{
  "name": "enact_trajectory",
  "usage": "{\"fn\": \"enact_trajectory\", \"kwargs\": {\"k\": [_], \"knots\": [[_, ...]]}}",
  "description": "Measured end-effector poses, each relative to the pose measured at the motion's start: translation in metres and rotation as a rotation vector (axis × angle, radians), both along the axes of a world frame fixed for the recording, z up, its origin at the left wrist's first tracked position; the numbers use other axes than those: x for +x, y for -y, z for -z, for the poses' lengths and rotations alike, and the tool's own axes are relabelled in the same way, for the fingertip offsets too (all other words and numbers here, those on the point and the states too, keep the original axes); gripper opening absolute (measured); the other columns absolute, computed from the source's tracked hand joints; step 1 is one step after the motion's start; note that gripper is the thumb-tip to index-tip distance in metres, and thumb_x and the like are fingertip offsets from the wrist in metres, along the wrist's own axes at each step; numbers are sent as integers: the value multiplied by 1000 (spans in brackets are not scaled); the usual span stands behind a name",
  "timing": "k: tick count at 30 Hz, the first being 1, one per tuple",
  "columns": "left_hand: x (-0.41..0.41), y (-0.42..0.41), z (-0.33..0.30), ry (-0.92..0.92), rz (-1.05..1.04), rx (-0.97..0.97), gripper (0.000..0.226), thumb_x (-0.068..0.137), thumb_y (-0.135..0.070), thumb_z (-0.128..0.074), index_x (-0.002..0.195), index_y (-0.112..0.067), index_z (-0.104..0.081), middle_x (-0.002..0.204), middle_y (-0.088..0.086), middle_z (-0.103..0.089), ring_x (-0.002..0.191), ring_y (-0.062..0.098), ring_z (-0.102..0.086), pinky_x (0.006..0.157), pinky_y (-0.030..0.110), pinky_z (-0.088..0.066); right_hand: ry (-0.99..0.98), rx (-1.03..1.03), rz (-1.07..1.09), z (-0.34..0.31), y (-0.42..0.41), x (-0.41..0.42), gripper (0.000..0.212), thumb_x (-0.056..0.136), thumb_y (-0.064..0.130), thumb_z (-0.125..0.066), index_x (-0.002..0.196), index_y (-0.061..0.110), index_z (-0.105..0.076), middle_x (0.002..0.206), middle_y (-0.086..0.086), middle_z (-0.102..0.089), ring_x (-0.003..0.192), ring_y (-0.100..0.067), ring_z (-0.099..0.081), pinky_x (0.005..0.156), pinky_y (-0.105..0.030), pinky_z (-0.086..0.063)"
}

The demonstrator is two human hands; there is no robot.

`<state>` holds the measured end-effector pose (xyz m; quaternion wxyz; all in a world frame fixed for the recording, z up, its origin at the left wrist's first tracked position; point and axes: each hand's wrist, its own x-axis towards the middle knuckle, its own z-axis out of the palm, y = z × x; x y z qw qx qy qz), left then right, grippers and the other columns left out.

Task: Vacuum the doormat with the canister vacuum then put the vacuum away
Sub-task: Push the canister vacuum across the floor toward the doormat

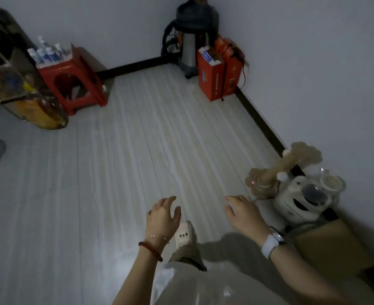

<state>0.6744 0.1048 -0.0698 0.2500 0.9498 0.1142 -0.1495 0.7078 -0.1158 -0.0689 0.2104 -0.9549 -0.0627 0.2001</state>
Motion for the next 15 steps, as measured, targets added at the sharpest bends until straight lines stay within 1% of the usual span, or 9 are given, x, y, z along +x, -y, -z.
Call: {"fn": "enact_trajectory", "kwargs": {"k": [4,7,8,10,12,14,15], "knots": [[127,-65,-9,14,-30,18,42,95,-31,-46,134,-16,-45,135,5,-50,123,23,-48,101,38,-39,-12,18,50,-17,-52,124,39,95,22,-44,131,8,-50,128,-11,-58,122,-27,-49,100,-34,-38],[222,-90,-18,25,-6,37,44,94,-30,-47,135,-15,-45,135,7,-50,123,26,-47,101,41,-39,31,19,92,-31,-72,209,35,94,20,-45,121,2,-56,117,-16,-62,114,-33,-52,95,-44,-42],[253,-94,-18,28,16,38,44,94,-30,-48,135,-15,-45,135,7,-49,123,26,-47,101,41,-39,40,17,108,-34,-75,236,34,93,20,-45,120,1,-56,115,-16,-62,112,-34,-52,94,-47,-42],[316,-98,-14,27,67,33,45,94,-32,-47,136,-16,-44,137,6,-48,124,26,-46,102,40,-38,47,19,140,-32,-78,293,37,94,20,-46,126,4,-53,119,-14,-61,115,-34,-51,96,-48,-41],[379,-100,-4,18,94,26,46,94,-34,-46,137,-17,-42,139,5,-45,126,25,-44,104,41,-37,38,10,138,-24,-82,355,40,93,26,-39,122,3,-55,114,-14,-62,111,-35,-53,93,-47,-43],[441,-102,6,15,88,19,48,93,-35,-46,138,-18,-41,141,6,-43,127,26,-43,105,42,-36,20,-1,122,-11,-89,418,49,86,32,-32,114,1,-58,107,-15,-64,105,-37,-55,89,-47,-45],[472,-104,10,11,81,20,48,93,-35,-46,138,-18,-40,141,6,-42,128,26,-42,105,42,-36,10,-3,125,-4,-92,451,52,85,34,-30,116,2,-57,110,-15,-64,108,-36,-55,91,-48,-44]]}}
